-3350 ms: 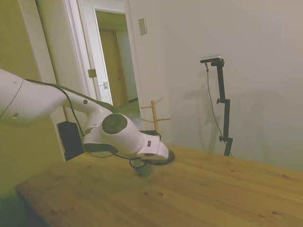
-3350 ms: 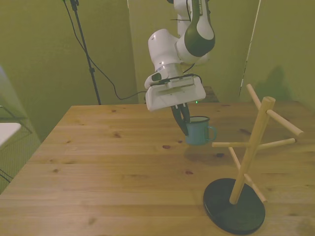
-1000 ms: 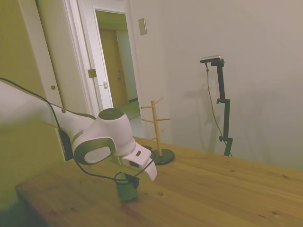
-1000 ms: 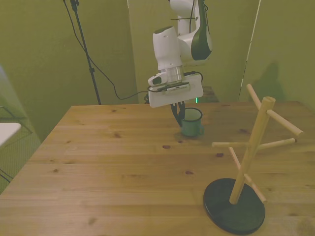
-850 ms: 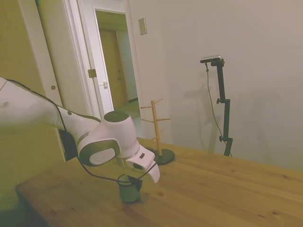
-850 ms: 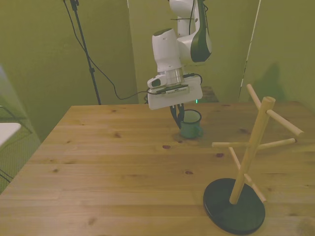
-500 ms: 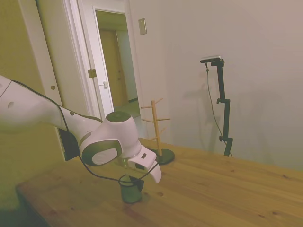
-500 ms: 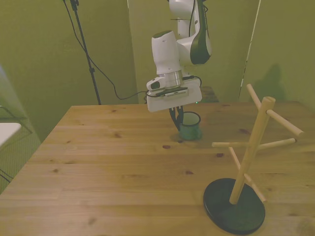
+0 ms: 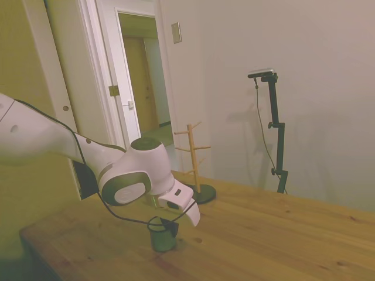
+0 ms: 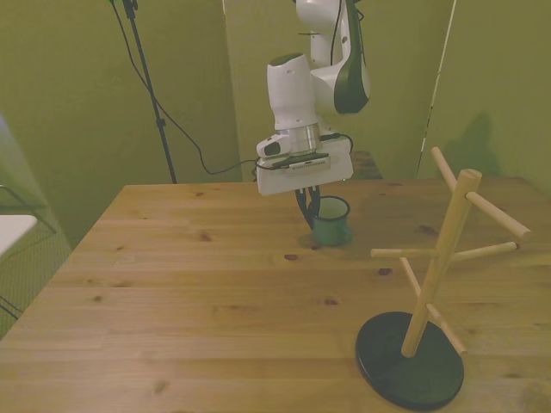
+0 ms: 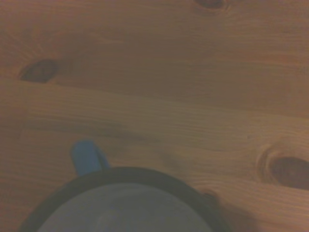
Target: Unload the mug
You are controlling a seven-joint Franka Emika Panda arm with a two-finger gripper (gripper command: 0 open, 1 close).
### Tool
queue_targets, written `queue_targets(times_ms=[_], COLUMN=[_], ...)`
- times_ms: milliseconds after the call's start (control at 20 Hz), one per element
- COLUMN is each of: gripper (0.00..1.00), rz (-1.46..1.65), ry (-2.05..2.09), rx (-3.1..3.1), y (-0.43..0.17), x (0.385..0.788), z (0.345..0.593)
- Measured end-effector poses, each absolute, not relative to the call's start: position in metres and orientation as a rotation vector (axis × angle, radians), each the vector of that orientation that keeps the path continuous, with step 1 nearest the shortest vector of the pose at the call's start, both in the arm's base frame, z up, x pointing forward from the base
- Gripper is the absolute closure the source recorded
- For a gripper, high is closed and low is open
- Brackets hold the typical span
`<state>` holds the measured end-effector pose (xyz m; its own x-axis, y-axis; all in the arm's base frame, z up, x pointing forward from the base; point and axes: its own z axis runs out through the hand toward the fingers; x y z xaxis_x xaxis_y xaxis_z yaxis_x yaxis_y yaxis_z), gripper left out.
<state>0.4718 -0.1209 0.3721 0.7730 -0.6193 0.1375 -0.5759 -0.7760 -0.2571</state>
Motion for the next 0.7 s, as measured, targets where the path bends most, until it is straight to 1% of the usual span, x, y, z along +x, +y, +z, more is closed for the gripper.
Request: queue_targets(times_ms=[350, 700], gripper=[0.0, 0.0], rz=[-0.306, -0.31], ry=[0.945, 0.944], rx=[-2.773, -2.774], y=[-0.1211, -0.1213], x=[0.4722, 0.4726], z=[0.3667, 0.3664])
